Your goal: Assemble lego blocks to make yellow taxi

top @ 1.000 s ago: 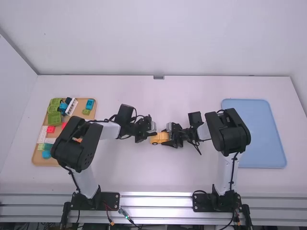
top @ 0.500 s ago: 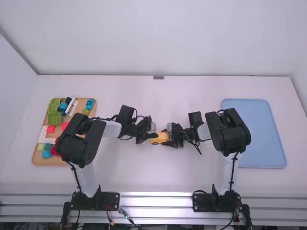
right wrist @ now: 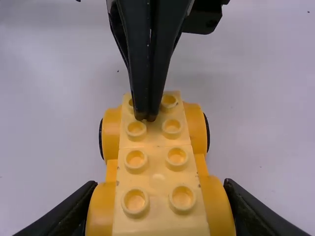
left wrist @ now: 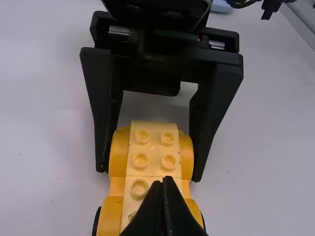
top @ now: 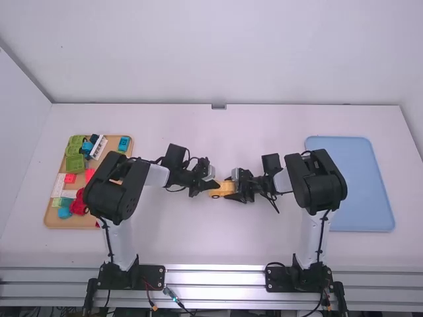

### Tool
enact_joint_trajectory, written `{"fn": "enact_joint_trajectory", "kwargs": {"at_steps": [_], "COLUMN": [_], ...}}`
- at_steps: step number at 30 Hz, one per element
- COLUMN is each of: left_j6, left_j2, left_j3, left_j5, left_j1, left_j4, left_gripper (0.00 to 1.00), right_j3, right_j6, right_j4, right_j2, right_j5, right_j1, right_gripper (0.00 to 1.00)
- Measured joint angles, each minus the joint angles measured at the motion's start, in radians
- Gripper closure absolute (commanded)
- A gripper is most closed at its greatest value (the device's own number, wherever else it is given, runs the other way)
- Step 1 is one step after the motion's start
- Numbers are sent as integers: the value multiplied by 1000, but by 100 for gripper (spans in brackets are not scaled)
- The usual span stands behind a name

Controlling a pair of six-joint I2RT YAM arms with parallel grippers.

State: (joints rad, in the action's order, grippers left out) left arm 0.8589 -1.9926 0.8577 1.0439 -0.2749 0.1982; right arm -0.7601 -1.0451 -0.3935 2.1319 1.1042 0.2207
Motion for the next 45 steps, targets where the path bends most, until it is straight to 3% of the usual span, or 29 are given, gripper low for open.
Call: {"fn": "enact_joint_trajectory", "kwargs": {"at_steps": [6,7,8,9,12,13,14,19,22,24,27,36,45], "left_j6": [0,0,0,6,-2,-2,-3,-34,-130,-225,-327,-593,-735], "left_j2": [57,72,72,103,164,206,240,289,289,289,289,289,289], "left_j3": [29,35,35,49,80,102,126,165,165,165,165,220,307], "left_j5": [-102,-129,-129,-178,-250,-293,-332,-460,-576,-642,-693,-735,-751], "left_j1": [-5,-7,-7,-6,0,0,0,0,0,10,46,192,316], "left_j4": [-123,-145,-145,-173,-211,-221,-227,-226,-193,-162,-157,-254,-437], "left_gripper": [96,87,87,69,66,52,0,1,1,1,1,1,1], "right_j3": [-5,-9,-9,-12,-12,-12,-12,-12,-14,-30,-51,-143,-200], "right_j6": [13,18,18,18,29,45,60,87,96,99,102,82,12], "right_j4": [-4,-5,-5,-6,-17,-37,-55,-67,-39,4,40,241,648], "right_j2": [0,0,0,0,0,0,0,0,0,2,2,-7,-140], "right_j5": [-10,-15,-15,-15,-15,-16,-18,-26,-39,-54,-65,-117,-317], "right_j1": [12,15,15,15,15,15,15,15,15,15,15,15,19], "right_gripper": [52,52,52,52,51,51,49,42,29,12,3,1,1]}}
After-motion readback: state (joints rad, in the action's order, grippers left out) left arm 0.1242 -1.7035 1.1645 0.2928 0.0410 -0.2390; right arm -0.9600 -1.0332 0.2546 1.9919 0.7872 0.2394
